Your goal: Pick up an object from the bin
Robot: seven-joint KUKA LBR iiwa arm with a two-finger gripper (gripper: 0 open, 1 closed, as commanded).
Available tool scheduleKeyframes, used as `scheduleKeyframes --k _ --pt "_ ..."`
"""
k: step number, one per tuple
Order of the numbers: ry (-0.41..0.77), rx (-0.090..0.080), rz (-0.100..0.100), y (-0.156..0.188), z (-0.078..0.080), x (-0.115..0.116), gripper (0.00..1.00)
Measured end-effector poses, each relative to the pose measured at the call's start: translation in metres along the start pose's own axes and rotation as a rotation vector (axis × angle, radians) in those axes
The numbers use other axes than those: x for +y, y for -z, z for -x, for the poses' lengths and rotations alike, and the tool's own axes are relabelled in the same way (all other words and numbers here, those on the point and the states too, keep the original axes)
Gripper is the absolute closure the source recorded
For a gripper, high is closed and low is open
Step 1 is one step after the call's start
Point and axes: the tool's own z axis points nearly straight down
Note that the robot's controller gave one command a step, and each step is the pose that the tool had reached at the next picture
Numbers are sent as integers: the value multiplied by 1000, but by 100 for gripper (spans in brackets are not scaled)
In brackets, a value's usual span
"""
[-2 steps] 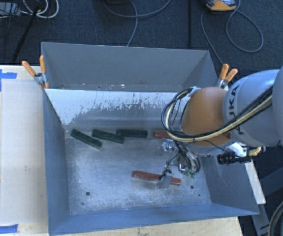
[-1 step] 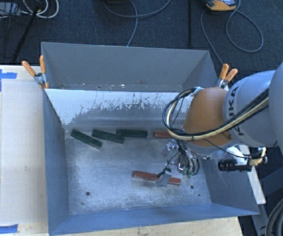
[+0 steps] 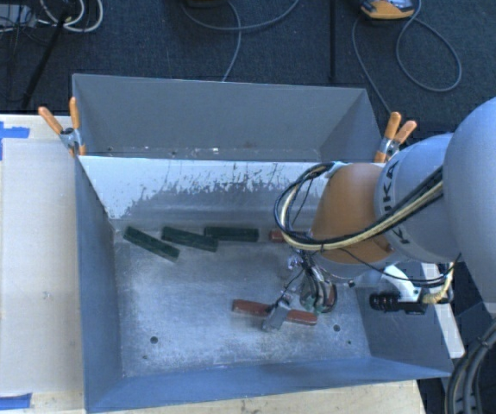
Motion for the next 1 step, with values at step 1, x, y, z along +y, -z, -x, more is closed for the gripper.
scheduleKeyframes --k 1 --pt "2 -2 0 0 0 0 0"
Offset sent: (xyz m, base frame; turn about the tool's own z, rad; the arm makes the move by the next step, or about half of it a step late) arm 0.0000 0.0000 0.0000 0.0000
